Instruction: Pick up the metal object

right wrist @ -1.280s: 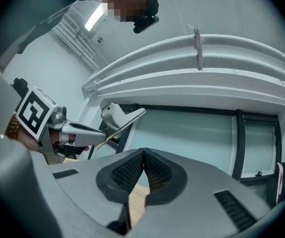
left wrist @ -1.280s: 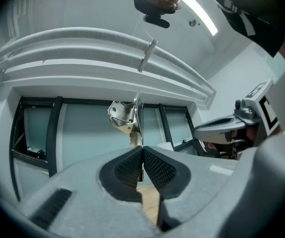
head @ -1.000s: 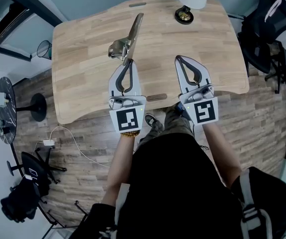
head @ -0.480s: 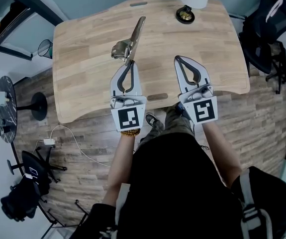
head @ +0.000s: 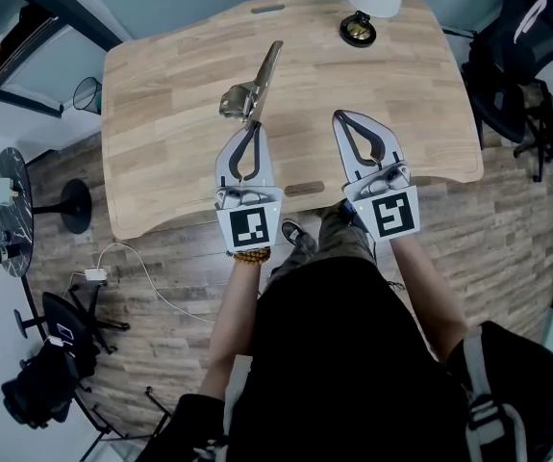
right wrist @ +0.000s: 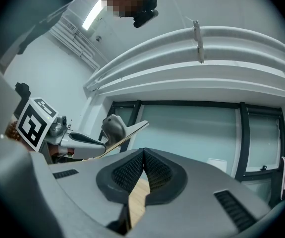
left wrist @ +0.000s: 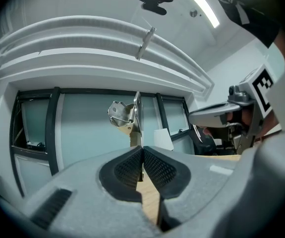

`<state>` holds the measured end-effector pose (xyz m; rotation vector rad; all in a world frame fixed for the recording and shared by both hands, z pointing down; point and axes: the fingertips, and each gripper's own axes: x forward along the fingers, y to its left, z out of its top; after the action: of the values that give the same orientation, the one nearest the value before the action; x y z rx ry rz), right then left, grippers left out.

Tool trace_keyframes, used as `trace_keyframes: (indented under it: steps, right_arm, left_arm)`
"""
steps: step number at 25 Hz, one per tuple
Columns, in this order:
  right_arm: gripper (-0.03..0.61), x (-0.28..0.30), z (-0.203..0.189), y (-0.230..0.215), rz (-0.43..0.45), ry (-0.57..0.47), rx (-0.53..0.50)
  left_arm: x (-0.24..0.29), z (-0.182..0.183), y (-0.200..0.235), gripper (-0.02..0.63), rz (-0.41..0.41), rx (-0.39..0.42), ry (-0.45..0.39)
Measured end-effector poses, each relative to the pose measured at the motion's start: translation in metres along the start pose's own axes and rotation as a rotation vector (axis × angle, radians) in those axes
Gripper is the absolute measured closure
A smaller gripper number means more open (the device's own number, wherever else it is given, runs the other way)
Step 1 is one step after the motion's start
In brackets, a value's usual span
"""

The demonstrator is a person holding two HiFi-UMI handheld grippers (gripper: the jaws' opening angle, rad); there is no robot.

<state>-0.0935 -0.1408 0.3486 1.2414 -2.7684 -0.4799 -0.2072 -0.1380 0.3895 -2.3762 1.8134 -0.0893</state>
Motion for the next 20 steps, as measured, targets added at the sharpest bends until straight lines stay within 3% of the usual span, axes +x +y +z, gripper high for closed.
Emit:
trace_keyframes:
  steps: [6,20]
  right_arm:
    - [0.589,-0.001,0.000,0.000,0.003,0.007,0.008]
    - [0.589,0.000,-0.001,-0.001,0.030,0.014,0.005]
  left_arm:
    - [0.000,-0.007,-0.007,0.594,-0.031,0.040,0.019]
    - [-0.002,-0.018,-0.008,0.594,-0.028,0.016,0.043]
